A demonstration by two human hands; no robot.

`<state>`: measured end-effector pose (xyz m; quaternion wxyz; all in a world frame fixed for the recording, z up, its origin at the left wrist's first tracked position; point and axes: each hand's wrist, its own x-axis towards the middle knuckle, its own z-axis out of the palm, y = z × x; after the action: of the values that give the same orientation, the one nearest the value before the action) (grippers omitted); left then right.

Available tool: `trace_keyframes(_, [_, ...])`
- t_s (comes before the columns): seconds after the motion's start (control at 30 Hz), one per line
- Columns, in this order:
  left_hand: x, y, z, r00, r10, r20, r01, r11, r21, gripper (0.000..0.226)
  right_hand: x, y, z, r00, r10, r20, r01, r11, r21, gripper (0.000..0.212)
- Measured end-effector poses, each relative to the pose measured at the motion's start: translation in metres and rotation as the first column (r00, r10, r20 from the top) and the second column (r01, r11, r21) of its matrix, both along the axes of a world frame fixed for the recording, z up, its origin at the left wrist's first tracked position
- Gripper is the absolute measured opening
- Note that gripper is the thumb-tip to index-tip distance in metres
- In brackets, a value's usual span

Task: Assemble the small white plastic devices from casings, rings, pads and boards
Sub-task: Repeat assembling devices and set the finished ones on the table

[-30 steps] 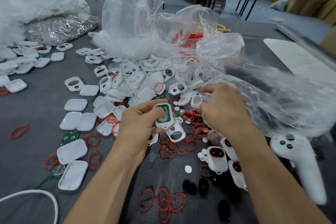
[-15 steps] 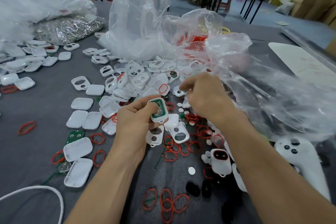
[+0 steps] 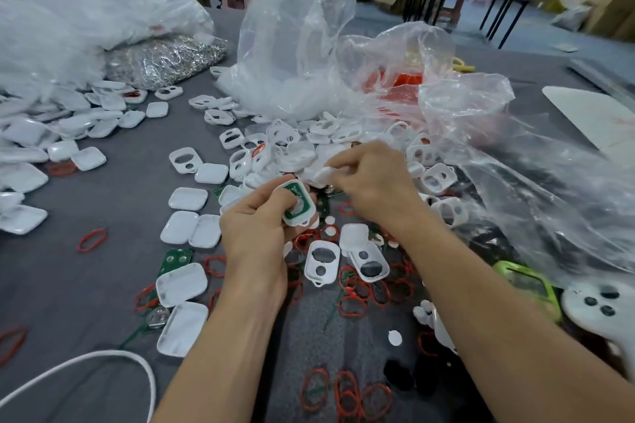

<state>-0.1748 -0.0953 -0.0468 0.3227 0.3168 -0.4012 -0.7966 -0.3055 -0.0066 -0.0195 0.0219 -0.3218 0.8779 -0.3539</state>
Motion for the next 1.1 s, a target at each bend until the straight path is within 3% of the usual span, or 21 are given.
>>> trace_keyframes(0.07, [0.0,0.002,-0.002,1.0,-0.021,0.01,0.021,1.0,-0.021,0.028,0.006,0.026,0.002,0.967,-0.043,0.252,0.099,0.972,-0.213,0.013])
trace_keyframes(0.13, [-0.001,0.006,-0.003,0.998,-0.046,0.035,0.047,0.997,-0.054,0.028,0.021,0.047,0.0,0.854,0.061,0.516,0.187,0.891,-0.415,0.023])
trace_keyframes(0.23, [-0.002,0.013,-0.004,0.991,-0.112,0.072,0.121,0.984,-0.13,0.028,0.045,0.068,-0.007,0.702,0.163,0.693,0.32,0.797,-0.512,0.022])
trace_keyframes(0.3, [-0.002,0.018,-0.005,0.981,-0.164,0.103,0.183,0.958,-0.221,0.035,0.055,0.073,-0.012,0.689,0.164,0.706,0.343,0.785,-0.517,0.021])
trace_keyframes(0.4, [-0.002,0.028,-0.004,0.956,-0.263,0.133,0.292,0.909,-0.298,0.036,0.061,0.071,-0.013,0.74,0.131,0.659,0.328,0.786,-0.525,0.021])
trace_keyframes(0.5, [-0.001,0.032,-0.004,0.939,-0.329,0.098,0.343,0.904,-0.255,0.021,0.064,0.068,-0.014,0.803,0.068,0.592,0.31,0.801,-0.512,0.023])
trace_keyframes(0.63, [-0.001,0.03,-0.005,0.929,-0.366,0.062,0.371,0.91,-0.185,0.02,0.065,0.068,-0.016,0.833,0.036,0.552,0.311,0.795,-0.522,0.024])
trace_keyframes(0.73, [-0.002,0.032,-0.003,0.926,-0.373,0.053,0.377,0.916,-0.136,0.025,0.065,0.068,-0.016,0.74,0.072,0.669,0.39,0.765,-0.513,0.022])
trace_keyframes(0.83, [-0.002,0.032,-0.001,0.929,-0.366,0.061,0.371,0.924,-0.096,0.033,0.062,0.07,-0.012,0.476,0.211,0.854,0.544,0.692,-0.474,0.016])
trace_keyframes(0.9, [-0.003,0.031,-0.002,0.931,-0.354,0.086,0.361,0.928,-0.093,0.031,0.06,0.072,-0.011,0.364,0.27,0.891,0.604,0.66,-0.447,0.014])
trace_keyframes(1.0, [-0.003,0.032,-0.003,0.931,-0.352,0.095,0.359,0.929,-0.085,0.028,0.06,0.073,-0.01,0.341,0.277,0.898,0.602,0.67,-0.435,0.014])
trace_keyframes(1.1, [-0.003,0.032,-0.003,0.931,-0.357,0.08,0.362,0.93,-0.069,0.025,0.062,0.072,-0.012,0.417,0.221,0.882,0.547,0.714,-0.438,0.015])
